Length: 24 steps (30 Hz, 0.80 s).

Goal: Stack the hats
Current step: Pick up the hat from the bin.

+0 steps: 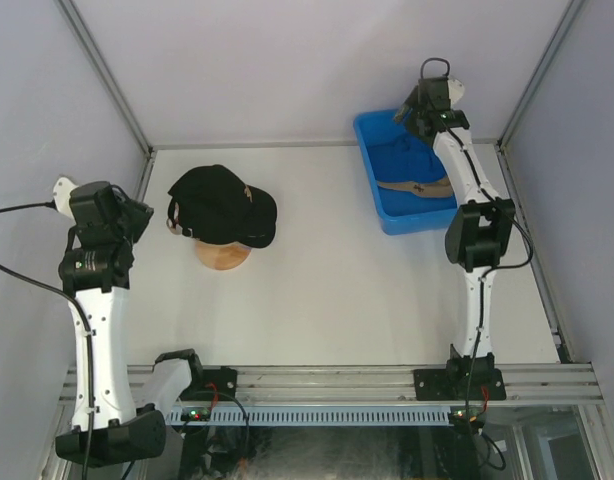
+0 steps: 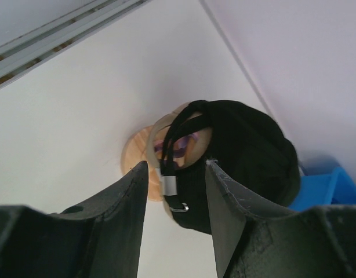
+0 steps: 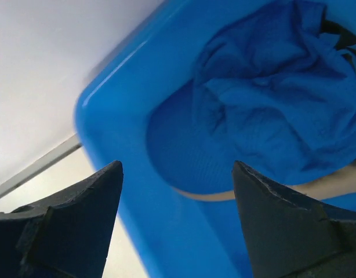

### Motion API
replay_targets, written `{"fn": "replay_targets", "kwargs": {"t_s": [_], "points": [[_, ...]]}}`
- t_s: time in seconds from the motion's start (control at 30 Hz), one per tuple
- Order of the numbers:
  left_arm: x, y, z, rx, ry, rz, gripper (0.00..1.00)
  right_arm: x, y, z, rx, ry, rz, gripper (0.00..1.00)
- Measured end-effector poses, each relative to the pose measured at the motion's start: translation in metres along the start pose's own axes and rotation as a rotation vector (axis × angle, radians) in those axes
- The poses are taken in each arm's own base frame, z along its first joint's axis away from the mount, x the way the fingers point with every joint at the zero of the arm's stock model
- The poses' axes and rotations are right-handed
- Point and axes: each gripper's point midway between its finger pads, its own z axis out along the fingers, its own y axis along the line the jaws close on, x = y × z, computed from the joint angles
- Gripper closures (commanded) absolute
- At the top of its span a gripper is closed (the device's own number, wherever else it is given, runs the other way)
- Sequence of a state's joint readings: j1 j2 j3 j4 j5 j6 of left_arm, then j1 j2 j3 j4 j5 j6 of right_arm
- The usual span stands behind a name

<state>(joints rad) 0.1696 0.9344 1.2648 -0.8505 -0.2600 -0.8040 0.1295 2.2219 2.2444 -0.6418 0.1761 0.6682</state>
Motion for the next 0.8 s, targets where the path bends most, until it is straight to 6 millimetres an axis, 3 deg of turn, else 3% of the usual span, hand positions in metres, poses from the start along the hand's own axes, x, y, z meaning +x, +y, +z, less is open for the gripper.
{"fn": "replay_targets", "kwargs": {"t_s": [0.13,0.27,0.57,0.67,0.8], "points": [[-0.003,-0.020,-0.001,0.072,-0.023,-0.007,0.52,0.014,-0.024,0.035,0.110,0.029,-0.014,0.24],[0.001,-0.035,0.001,0.110,-0.022,0.001,0.52,0.035,-0.048,0.054,0.184,0.087,-0.028,0.22],[0.012,-0.051,0.014,0.134,0.005,0.020,0.52,0.065,-0.079,0.074,0.263,0.176,-0.062,0.23],[0.010,-0.055,0.014,0.144,-0.003,0.012,0.52,0.069,-0.089,0.077,0.274,0.200,-0.065,0.35],[0.008,-0.058,0.014,0.158,-0.013,0.006,0.52,0.074,-0.099,0.082,0.271,0.235,-0.067,0.75]]}}
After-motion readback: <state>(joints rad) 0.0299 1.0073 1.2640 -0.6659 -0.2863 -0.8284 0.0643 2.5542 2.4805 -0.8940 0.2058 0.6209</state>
